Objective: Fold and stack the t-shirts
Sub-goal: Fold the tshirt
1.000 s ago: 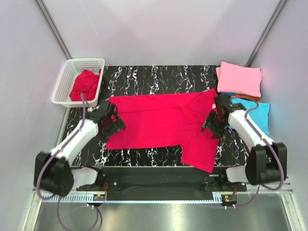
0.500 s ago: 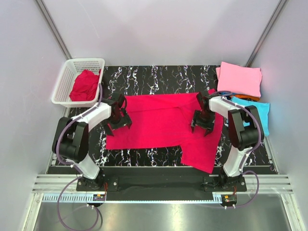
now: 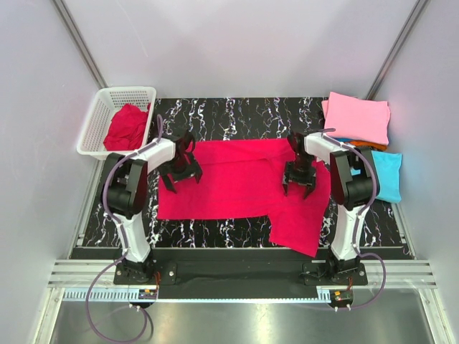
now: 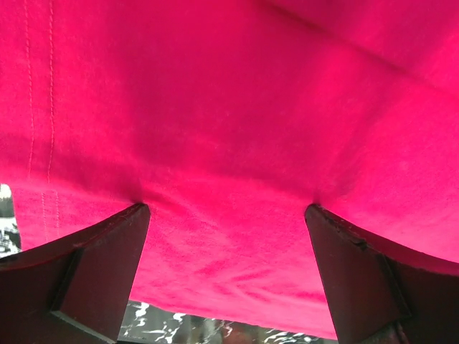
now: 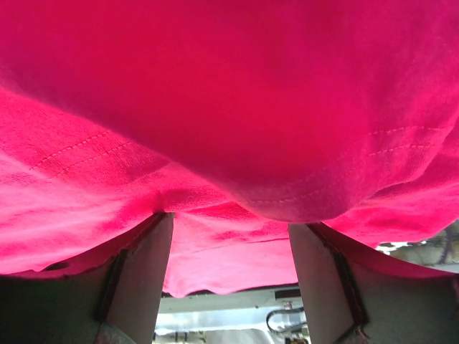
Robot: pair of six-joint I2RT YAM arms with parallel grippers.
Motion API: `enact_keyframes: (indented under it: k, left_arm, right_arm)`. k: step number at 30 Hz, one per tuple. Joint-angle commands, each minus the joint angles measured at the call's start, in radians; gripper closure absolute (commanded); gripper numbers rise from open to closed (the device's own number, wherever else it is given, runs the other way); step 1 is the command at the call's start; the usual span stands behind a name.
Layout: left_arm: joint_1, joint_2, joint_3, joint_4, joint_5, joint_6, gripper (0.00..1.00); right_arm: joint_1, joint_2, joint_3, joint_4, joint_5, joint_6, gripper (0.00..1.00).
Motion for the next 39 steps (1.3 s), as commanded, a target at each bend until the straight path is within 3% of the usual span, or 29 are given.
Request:
enact_keyframes:
  k: [1,12,18,25,29,39]
  left_arm:
    - [0.028,0.065,0.091,0.042,0.018,0.010,0.01]
    - [0.099,0.298,0.408,0.004,0.044,0.041,0.01]
    - [0.123,0.403,0.566,-0.030,0.065,0.052,0.01]
    - [0.137,0.444,0.653,-0.050,0.096,0.079,0.01]
    - [0.139,0.388,0.619,-0.044,0.098,0.107,0.01]
    - [0.139,0.012,0.389,0.036,0.079,0.161,0.01]
  right_arm:
    - [0.004,0.113,0.052,0.101,0.121,-0.015,0.27]
    - [0.001,0.303,0.381,0.009,0.178,-0.059,0.27]
    - [-0.026,0.453,0.668,-0.036,0.173,-0.096,0.27]
    - [-0.034,0.567,0.912,-0.154,0.182,-0.133,0.28]
    - [-0.034,0.516,0.887,-0.174,0.191,-0.124,0.28]
    - [-0.034,0.081,0.546,-0.074,0.207,-0.073,0.26]
